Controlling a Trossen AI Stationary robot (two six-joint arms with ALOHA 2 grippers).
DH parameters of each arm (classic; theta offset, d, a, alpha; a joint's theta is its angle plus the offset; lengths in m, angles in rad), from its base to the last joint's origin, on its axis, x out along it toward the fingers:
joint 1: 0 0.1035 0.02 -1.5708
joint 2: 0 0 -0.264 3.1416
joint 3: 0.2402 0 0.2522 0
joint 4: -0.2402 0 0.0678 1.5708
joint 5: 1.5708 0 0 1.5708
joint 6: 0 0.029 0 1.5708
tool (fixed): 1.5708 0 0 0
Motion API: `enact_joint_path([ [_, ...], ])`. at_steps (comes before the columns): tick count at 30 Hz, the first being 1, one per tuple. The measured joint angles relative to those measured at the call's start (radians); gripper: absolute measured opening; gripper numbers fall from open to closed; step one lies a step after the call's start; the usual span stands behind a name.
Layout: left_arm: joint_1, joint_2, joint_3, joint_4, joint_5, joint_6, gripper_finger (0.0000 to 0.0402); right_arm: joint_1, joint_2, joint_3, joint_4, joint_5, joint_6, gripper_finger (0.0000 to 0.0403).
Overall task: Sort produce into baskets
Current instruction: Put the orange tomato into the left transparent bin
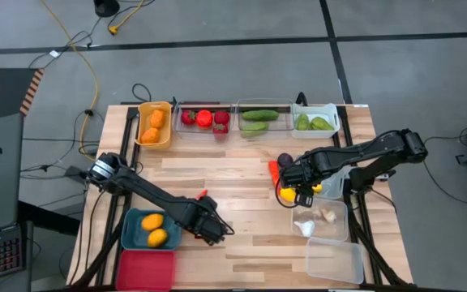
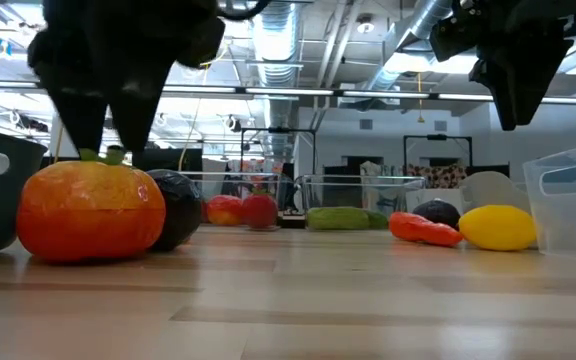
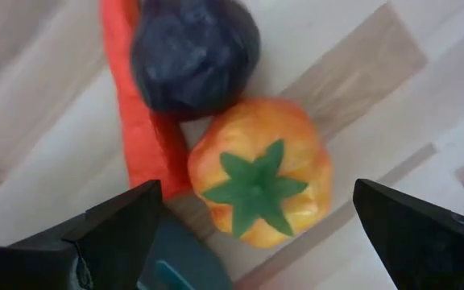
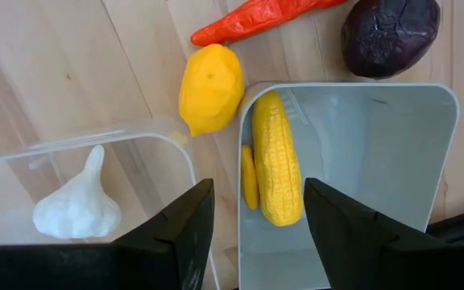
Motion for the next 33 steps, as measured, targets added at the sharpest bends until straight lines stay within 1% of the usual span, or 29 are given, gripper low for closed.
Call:
enact_joint_path([
  [2, 0.000, 0.000, -0.029, 0.044, 0.029, 0.010, 0.0396, 0.000, 0.000, 0.000, 0.000, 0.000, 0.000, 0.0220],
  [5, -0.001, 0.000, -0.065, 0.118, 0.035, 0.012, 0.0396, 0.000, 0.000, 0.000, 0.000, 0.000, 0.000, 0.0220],
  [9, -0.001, 0.000, -0.104, 0.137, 0.041, 0.021, 0.0396, 0.000, 0.000, 0.000, 0.000, 0.000, 0.000, 0.0220],
  [16, -0.001, 0.000, -0.174, 0.243, 0.057, 0.018, 0.0396, 0.000, 0.000, 0.000, 0.000, 0.000, 0.000, 0.0220],
  [20, -0.001, 0.000, -0.182, 0.247, 0.057, 0.019, 0.0394, 0.000, 0.000, 0.000, 0.000, 0.000, 0.000, 0.0220],
  [23, -0.001, 0.000, -0.182, 0.246, 0.059, 0.019, 0.0380, 0.000, 0.000, 0.000, 0.000, 0.000, 0.000, 0.0220],
  [30, -0.001, 0.000, -0.182, 0.246, 0.079, 0.029, 0.0315, 0.000, 0.000, 0.000, 0.000, 0.000, 0.000, 0.0220],
  [33, -0.001, 0.000, -0.176, 0.243, 0.101, 0.029, 0.0304, 0.000, 0.000, 0.000, 0.000, 0.000, 0.000, 0.0220],
])
